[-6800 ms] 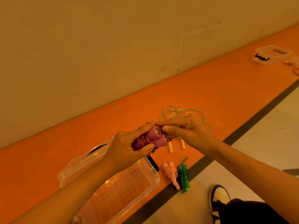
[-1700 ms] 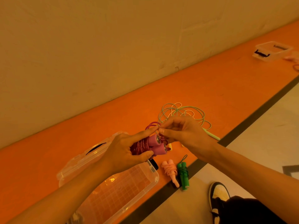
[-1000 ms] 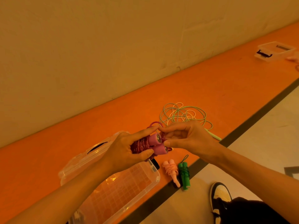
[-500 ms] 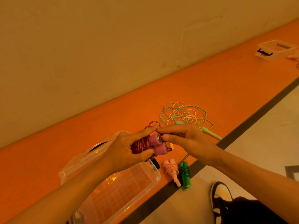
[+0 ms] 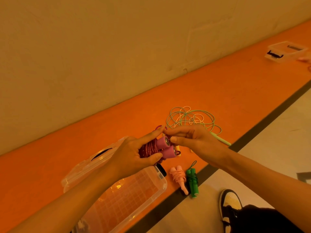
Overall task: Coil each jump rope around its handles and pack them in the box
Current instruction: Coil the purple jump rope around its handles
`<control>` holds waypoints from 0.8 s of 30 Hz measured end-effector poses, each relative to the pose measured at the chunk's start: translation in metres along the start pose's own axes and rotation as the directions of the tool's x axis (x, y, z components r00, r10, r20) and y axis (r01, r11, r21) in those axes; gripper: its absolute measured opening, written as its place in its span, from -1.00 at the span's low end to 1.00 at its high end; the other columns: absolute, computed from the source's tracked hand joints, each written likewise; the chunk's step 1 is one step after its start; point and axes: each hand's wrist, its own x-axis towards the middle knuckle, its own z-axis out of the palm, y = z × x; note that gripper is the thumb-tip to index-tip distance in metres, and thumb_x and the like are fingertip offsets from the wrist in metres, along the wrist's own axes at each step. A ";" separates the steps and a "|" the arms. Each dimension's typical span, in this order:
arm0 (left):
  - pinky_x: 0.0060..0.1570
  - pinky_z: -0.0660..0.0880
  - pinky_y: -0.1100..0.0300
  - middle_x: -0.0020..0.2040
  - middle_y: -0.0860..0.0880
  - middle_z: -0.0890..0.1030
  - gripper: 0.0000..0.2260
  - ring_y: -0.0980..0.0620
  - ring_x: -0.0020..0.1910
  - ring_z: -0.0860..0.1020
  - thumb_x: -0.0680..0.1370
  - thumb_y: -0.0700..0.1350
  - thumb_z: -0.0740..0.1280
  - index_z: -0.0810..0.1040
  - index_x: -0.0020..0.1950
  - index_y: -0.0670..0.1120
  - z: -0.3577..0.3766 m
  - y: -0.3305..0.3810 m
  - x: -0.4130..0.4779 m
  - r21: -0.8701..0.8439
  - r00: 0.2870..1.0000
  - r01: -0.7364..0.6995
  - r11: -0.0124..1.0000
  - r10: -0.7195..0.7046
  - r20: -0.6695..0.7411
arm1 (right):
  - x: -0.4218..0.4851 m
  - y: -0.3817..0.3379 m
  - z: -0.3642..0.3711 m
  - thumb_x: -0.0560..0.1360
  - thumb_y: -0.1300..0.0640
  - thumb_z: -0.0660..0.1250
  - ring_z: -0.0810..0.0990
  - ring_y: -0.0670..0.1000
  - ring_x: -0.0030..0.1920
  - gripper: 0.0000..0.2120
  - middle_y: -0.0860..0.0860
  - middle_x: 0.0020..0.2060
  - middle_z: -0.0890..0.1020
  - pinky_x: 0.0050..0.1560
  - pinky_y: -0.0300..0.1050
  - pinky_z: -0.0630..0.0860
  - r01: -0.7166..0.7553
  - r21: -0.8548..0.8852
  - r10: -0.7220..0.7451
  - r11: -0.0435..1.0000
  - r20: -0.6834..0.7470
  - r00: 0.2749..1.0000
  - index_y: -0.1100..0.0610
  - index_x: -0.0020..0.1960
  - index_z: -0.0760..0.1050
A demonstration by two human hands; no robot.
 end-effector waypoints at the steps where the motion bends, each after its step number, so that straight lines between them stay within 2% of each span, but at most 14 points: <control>1: -0.29 0.62 -0.15 -0.08 -0.06 0.70 -0.37 -0.10 -0.32 0.67 0.50 0.19 0.39 0.20 0.51 0.39 0.000 0.000 0.001 0.012 1.000 -0.002 1.000 0.002 0.005 | 0.000 0.000 -0.001 0.47 0.11 0.35 0.68 0.03 0.11 -0.72 0.03 0.06 0.72 0.09 -0.09 0.61 -0.003 0.000 0.003 1.000 -0.001 1.000 0.07 0.17 0.61; 5: -0.32 0.59 -0.09 -0.08 -0.07 0.68 -0.38 -0.04 -0.36 0.62 0.50 0.21 0.38 0.19 0.51 0.41 0.002 -0.002 -0.001 0.066 1.000 0.001 0.998 -0.002 0.023 | -0.002 -0.001 -0.003 0.48 0.13 0.34 0.68 0.00 0.10 -0.72 0.01 0.04 0.72 0.04 -0.18 0.59 -0.028 -0.028 0.029 0.999 0.048 0.998 0.12 0.18 0.59; 9: -0.27 0.62 -0.13 0.00 -0.10 0.66 -0.39 -0.08 -0.28 0.66 0.50 0.19 0.39 0.23 0.51 0.37 0.003 -0.004 -0.003 0.012 0.999 0.024 1.000 -0.024 0.033 | -0.004 -0.002 -0.005 0.49 0.18 0.34 0.68 0.06 0.12 -0.68 0.07 0.07 0.71 0.09 -0.12 0.61 -0.085 0.003 0.083 0.996 0.146 0.986 0.18 0.24 0.53; 12: -0.30 0.60 -0.09 -0.06 -0.07 0.67 -0.40 -0.03 -0.33 0.63 0.50 0.22 0.38 0.23 0.50 0.39 0.002 -0.004 -0.003 0.064 0.999 0.011 0.998 -0.014 0.045 | -0.004 -0.003 -0.003 0.49 0.19 0.35 0.68 0.08 0.12 -0.69 0.08 0.06 0.71 0.11 -0.07 0.62 -0.094 -0.009 0.094 0.995 0.181 0.979 0.14 0.23 0.53; 17: -0.35 0.56 -0.03 -0.12 -0.02 0.67 -0.39 -0.02 -0.39 0.57 0.50 0.25 0.35 0.20 0.50 0.41 0.002 -0.005 0.000 0.110 0.999 0.004 0.994 -0.009 0.040 | -0.002 -0.004 -0.007 0.45 0.19 0.38 0.69 0.05 0.11 -0.70 0.05 0.03 0.73 0.03 -0.16 0.62 -0.072 -0.026 0.075 0.997 0.139 0.988 0.11 0.18 0.58; 21: -0.34 0.56 0.14 -0.13 0.02 0.67 -0.39 0.01 -0.37 0.60 0.51 0.24 0.35 0.19 0.51 0.40 0.000 -0.003 0.001 0.100 0.999 -0.012 0.995 0.009 0.032 | -0.002 -0.004 -0.009 0.46 0.17 0.38 0.69 0.00 0.10 -0.71 -0.01 0.03 0.73 0.01 -0.21 0.60 -0.022 -0.086 0.034 0.996 0.134 0.990 0.09 0.19 0.59; 24: -0.28 0.61 0.02 -0.08 0.02 0.68 -0.38 0.01 -0.32 0.64 0.50 0.24 0.35 0.19 0.51 0.40 0.001 -0.002 0.001 0.076 1.000 -0.001 0.997 -0.002 0.030 | -0.002 -0.002 -0.009 0.48 0.17 0.37 0.70 -0.02 0.07 -0.72 -0.04 0.02 0.73 0.00 -0.22 0.61 0.013 -0.124 0.002 0.992 0.114 0.993 0.10 0.20 0.60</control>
